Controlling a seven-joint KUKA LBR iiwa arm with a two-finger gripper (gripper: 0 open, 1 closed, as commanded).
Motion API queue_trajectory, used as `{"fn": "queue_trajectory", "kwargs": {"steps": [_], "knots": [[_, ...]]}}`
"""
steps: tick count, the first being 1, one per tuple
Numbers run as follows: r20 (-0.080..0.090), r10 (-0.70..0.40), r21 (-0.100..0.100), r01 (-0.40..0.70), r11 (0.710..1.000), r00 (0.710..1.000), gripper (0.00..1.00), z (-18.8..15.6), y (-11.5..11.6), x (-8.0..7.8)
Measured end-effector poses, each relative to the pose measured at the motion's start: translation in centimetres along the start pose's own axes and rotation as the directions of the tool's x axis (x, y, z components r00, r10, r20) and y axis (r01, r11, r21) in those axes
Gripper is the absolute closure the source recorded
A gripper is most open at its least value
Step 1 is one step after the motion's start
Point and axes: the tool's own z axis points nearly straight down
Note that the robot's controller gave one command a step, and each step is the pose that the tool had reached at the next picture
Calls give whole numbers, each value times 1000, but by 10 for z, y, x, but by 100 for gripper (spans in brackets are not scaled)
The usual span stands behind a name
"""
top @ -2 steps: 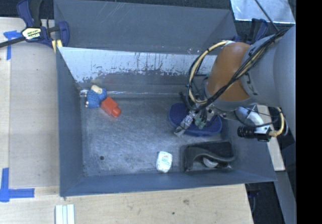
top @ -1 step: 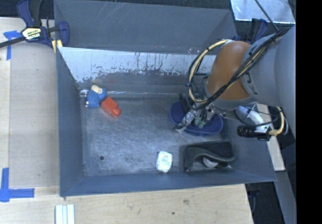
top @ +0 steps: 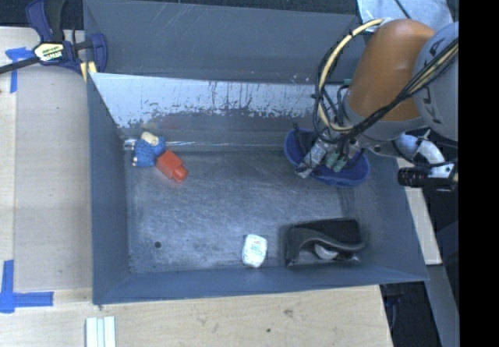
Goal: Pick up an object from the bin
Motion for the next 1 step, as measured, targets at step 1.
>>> {"fn": "queue_trajectory", "kwargs": {"steps": [1], "knots": [[2,-27,-1,27,1000,1000,100,-101,-3,-16]]}}
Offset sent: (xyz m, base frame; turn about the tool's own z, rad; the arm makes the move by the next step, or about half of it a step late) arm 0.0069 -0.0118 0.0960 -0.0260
